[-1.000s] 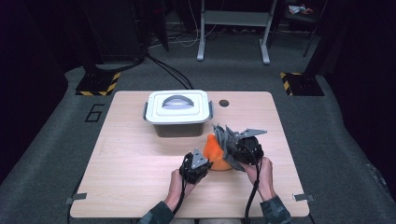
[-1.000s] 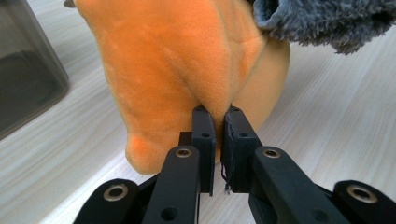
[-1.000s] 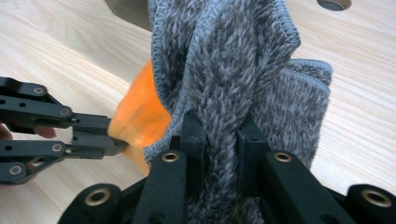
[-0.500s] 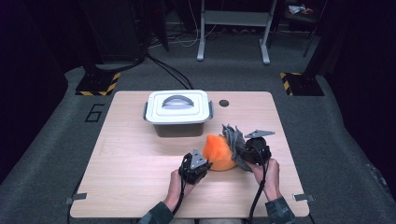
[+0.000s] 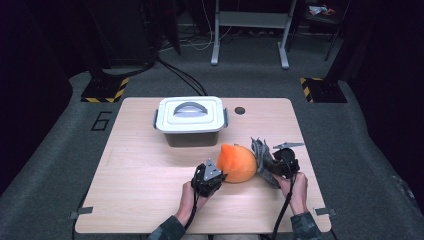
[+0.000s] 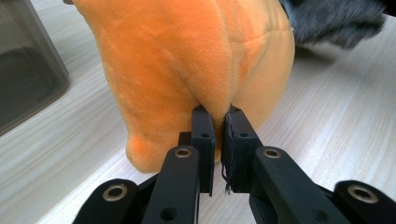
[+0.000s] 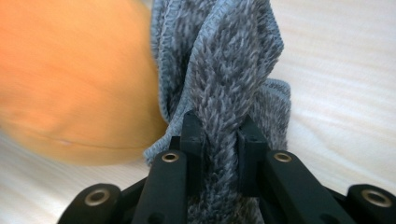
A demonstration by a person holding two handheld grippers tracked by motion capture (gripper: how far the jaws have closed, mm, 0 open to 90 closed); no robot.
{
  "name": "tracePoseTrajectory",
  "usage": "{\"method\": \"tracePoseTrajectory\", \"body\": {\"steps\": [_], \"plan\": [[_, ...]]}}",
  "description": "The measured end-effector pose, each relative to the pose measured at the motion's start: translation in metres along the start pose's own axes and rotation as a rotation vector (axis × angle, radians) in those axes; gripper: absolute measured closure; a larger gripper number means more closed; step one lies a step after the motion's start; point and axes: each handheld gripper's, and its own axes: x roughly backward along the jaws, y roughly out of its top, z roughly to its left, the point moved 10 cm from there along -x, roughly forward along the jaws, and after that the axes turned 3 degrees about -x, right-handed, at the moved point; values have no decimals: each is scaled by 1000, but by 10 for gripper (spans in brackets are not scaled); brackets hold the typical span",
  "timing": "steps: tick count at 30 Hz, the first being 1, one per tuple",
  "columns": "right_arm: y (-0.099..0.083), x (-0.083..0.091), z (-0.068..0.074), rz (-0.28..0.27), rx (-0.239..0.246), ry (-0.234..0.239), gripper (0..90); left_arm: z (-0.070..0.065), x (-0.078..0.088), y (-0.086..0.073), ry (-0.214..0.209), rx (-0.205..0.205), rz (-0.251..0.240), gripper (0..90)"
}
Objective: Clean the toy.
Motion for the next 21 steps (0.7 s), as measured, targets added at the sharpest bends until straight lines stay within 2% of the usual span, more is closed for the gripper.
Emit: {"method": "tracePoseTrajectory", "body": {"steps": [3,4,7,10,13,16,17,18,21], "plan": [[12,18,8,-48,24,9,766,-1,0,1,0,1,-1,839],[14,22,12,-53,39,24,766,-1,0,1,-1,-5,0,839],[23,34,34,-84,85,61,765,-1,0,3,2,-10,0,838],[31,39,56,-101,134,101,763,-1,0,3,2,-13,2,838],[34,39,73,-102,170,129,762,-1,0,4,4,-14,0,838],[35,30,87,-84,202,148,760,-1,-1,3,7,-14,1,838],[34,27,90,-74,215,145,760,-1,-1,3,8,-11,2,838],[32,24,91,-62,202,138,760,0,0,2,5,-11,7,838],[32,19,87,-63,215,126,761,0,0,1,-3,-5,8,838]]}}
